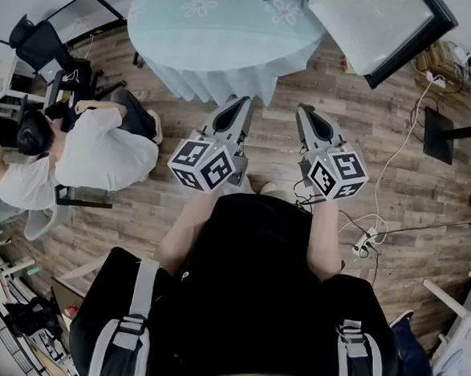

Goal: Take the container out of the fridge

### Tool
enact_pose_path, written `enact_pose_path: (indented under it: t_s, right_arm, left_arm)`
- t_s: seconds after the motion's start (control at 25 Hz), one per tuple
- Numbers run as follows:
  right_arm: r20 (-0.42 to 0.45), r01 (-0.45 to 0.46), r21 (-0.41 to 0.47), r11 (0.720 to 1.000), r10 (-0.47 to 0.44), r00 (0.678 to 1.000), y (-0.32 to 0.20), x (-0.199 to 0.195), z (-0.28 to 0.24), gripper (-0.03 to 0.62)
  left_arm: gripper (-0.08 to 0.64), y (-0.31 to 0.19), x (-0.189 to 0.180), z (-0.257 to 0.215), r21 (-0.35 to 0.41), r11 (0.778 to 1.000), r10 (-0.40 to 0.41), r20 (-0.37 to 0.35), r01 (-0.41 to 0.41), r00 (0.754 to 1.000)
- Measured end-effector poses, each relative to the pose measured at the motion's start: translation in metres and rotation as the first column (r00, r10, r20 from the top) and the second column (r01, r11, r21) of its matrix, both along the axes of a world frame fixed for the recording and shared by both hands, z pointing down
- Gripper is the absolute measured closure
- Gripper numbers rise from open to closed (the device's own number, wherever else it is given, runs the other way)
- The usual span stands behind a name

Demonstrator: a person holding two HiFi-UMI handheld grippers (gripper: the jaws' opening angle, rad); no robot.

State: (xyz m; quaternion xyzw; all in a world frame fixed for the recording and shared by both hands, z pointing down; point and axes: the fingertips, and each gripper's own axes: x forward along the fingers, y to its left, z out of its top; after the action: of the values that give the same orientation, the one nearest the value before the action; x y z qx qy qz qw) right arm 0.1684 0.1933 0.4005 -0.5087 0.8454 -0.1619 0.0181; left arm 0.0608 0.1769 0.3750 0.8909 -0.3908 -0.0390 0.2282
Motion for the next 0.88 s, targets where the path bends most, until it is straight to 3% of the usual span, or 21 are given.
enact_pose_path:
  t_s: [0.6,0.88]
  right_arm:
    - [0.04,-0.029,-0.001,1.0,0.029,0.999,0.002,0.01,0.0,0.586]
    - [0.016,-0.032,-0.025,0.999,0.032,0.999,0.004,0.019,0.005,0.586]
  left_arm:
    - [0.56,0.003,-0.001,0.001,-0.012,1.0,0.004,0.032,-0.004,0.999]
    - [0.56,0.003,0.01,0.003,-0.015,1.0,0.016,0.019,-0.016,1.0]
